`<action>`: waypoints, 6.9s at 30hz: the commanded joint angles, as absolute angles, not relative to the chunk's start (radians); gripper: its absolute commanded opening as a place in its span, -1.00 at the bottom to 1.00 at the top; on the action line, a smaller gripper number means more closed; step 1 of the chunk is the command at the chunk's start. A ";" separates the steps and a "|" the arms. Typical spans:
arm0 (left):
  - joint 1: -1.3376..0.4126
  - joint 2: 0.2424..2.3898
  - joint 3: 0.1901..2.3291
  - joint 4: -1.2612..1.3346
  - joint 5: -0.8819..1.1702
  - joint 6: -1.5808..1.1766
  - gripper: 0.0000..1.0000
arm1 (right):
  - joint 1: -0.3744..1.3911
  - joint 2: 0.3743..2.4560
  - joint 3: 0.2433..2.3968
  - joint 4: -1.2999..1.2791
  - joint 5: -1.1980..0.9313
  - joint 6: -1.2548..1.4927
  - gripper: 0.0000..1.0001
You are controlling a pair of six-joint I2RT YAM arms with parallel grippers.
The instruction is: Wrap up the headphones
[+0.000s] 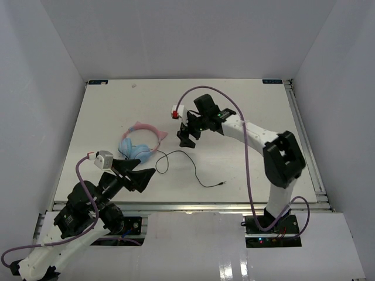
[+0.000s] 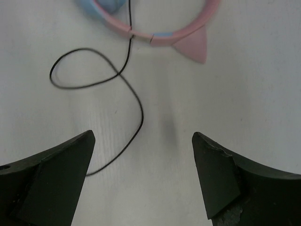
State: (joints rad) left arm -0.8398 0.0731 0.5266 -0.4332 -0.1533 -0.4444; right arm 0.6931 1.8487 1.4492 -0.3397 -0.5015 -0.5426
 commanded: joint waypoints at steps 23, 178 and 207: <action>-0.841 0.091 0.534 -0.419 -0.144 -0.434 0.96 | 0.862 2.615 2.259 -0.204 -0.187 -0.189 0.42; -0.747 1.336 1.216 -0.286 -0.124 0.152 -0.22 | 0.246 1.165 0.913 0.073 -0.711 0.246 -0.85; -0.754 1.675 0.651 1.198 0.455 -0.429 0.96 | 0.103 1.146 1.253 0.158 -0.910 0.706 -0.85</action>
State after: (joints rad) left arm -0.7163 1.5858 0.5640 1.0257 0.3313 -0.3554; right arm 0.1061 1.1534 1.1971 0.1162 -0.9211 0.6365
